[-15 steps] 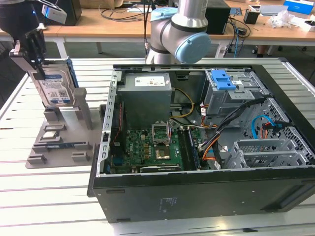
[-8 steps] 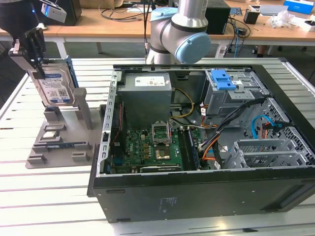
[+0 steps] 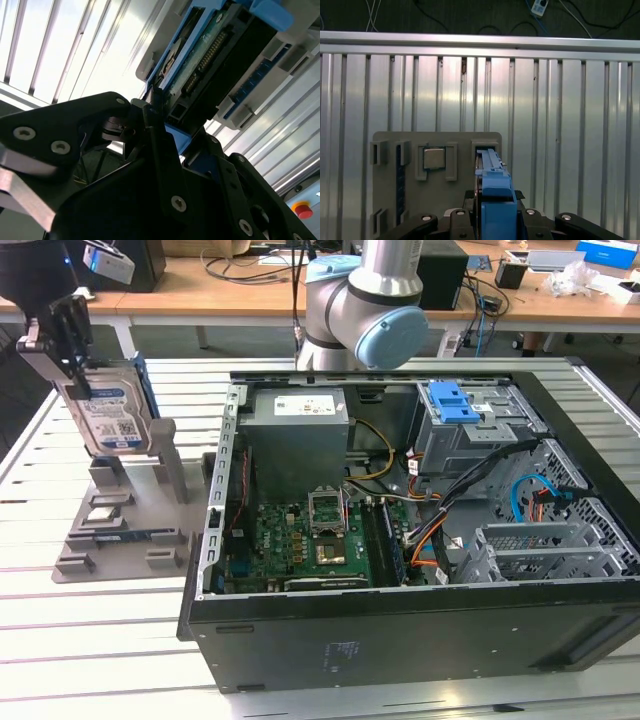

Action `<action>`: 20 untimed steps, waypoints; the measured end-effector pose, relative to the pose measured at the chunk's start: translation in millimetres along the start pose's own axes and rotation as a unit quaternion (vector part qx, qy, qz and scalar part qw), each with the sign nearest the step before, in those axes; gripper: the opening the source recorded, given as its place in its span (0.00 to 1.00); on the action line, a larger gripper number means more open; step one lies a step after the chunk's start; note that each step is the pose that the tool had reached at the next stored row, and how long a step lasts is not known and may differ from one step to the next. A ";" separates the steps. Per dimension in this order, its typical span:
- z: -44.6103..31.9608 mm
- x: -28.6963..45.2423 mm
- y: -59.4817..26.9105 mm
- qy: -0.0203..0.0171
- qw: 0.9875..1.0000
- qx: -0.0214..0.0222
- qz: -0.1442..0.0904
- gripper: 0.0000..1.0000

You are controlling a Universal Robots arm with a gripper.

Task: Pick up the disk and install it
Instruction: 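Pick up the disk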

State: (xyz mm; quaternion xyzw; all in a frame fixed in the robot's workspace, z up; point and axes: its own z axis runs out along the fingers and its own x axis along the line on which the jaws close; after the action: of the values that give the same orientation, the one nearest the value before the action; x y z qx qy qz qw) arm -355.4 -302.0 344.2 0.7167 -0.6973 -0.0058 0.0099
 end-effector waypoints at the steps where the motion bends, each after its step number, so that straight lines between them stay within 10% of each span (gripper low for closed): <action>1: -1.1 0.0 0.0 0.000 1.000 0.000 0.000 0.36; 20: -24.8 0.1 0.6 0.000 1.000 0.000 0.000 0.36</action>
State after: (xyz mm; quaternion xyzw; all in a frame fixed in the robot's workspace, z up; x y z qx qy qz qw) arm -355.4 -302.0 369.0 0.7167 -0.6973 -0.0057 0.0097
